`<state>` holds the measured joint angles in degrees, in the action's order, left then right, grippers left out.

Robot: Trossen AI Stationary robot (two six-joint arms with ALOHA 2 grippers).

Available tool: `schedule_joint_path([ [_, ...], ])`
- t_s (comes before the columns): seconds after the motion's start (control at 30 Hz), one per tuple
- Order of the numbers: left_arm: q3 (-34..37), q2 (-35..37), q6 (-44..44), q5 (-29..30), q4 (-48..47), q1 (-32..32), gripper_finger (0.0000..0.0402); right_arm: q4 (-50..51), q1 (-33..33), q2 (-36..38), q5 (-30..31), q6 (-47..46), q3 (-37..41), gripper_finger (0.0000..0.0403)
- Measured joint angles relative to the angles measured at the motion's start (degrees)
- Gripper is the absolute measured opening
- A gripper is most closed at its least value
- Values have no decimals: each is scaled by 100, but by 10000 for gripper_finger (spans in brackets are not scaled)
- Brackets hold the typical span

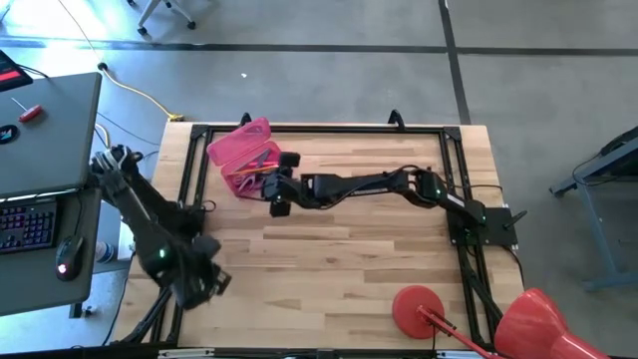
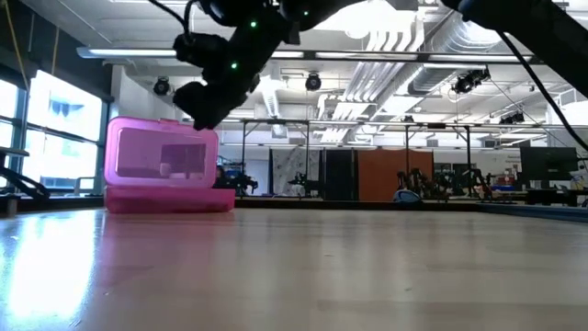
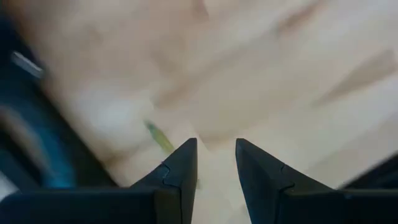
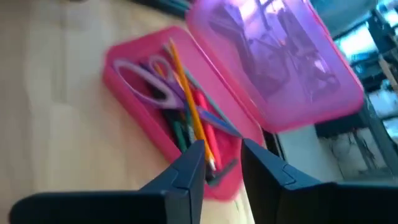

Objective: Pick & place school supplies into a supply box
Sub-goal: Put the light green crayon into the supply box

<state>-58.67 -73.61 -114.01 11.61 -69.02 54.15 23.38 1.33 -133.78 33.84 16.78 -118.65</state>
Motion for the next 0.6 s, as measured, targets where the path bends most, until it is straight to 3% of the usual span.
schedule_joint_path([
  [0.13,716,-260,-791,-398,1178,382,143,148,178,29,178,112,0,79],
  [0.33,1443,-742,-1709,-1226,2089,687,143,231,355,29,338,-256,2,78],
  [0.6,1606,-1029,-1790,-1112,2144,741,143,71,299,33,276,-129,3,79],
])
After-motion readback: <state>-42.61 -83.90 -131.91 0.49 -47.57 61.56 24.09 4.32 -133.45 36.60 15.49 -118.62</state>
